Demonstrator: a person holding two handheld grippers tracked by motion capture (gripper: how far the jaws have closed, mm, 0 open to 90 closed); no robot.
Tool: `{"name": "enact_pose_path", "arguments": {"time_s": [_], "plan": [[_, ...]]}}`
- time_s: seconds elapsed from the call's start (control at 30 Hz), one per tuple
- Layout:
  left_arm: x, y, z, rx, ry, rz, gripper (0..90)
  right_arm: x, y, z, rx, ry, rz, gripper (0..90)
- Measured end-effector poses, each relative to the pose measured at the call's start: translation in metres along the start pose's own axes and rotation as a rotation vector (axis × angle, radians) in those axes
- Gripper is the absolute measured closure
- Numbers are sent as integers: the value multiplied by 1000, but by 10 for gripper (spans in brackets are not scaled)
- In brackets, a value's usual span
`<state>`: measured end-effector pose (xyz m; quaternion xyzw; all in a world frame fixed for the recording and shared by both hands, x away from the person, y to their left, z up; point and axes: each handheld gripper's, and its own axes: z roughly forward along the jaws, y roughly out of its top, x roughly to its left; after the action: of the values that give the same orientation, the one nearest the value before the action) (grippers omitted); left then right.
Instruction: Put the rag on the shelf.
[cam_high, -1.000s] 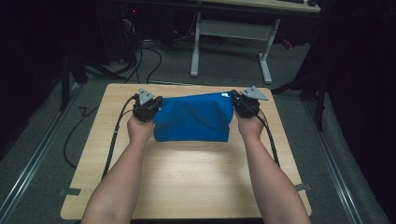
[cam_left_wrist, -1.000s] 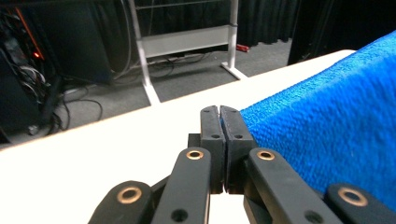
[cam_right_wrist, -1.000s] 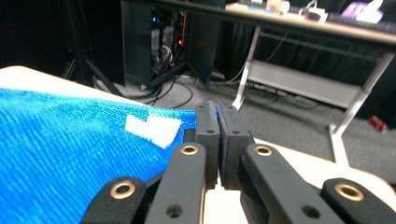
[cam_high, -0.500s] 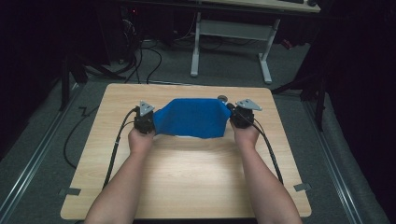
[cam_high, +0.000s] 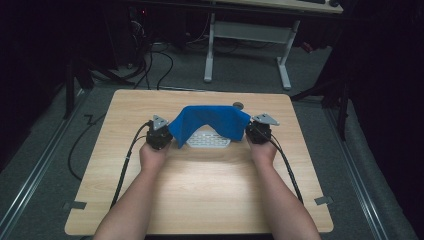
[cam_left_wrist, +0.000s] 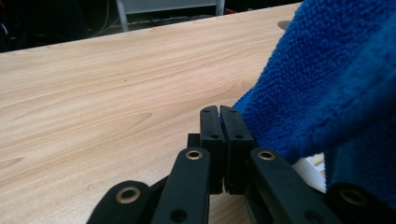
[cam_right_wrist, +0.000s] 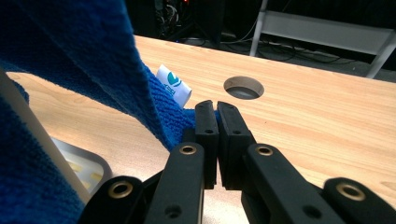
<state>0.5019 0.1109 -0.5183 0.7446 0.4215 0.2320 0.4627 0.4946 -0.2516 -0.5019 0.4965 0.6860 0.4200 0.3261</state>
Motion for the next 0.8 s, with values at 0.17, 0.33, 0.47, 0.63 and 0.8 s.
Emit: {"name": "enact_pose_path", "arguments": {"time_s": [0.17,0.33,0.47,0.63,0.8], "plan": [[1,1,-3,1,1,-19,844,-1,0,-3,-5,-2,8,807],[2,3,-8,11,20,-27,696,-6,1,-8,2,-17,18,721],[2,2,-15,-9,29,-40,598,-7,3,-14,3,-34,17,668],[5,-2,-22,11,50,-47,529,-9,4,-23,-12,-45,11,656],[7,-7,-29,-3,59,-61,499,-16,1,-33,1,-73,17,619]]}}
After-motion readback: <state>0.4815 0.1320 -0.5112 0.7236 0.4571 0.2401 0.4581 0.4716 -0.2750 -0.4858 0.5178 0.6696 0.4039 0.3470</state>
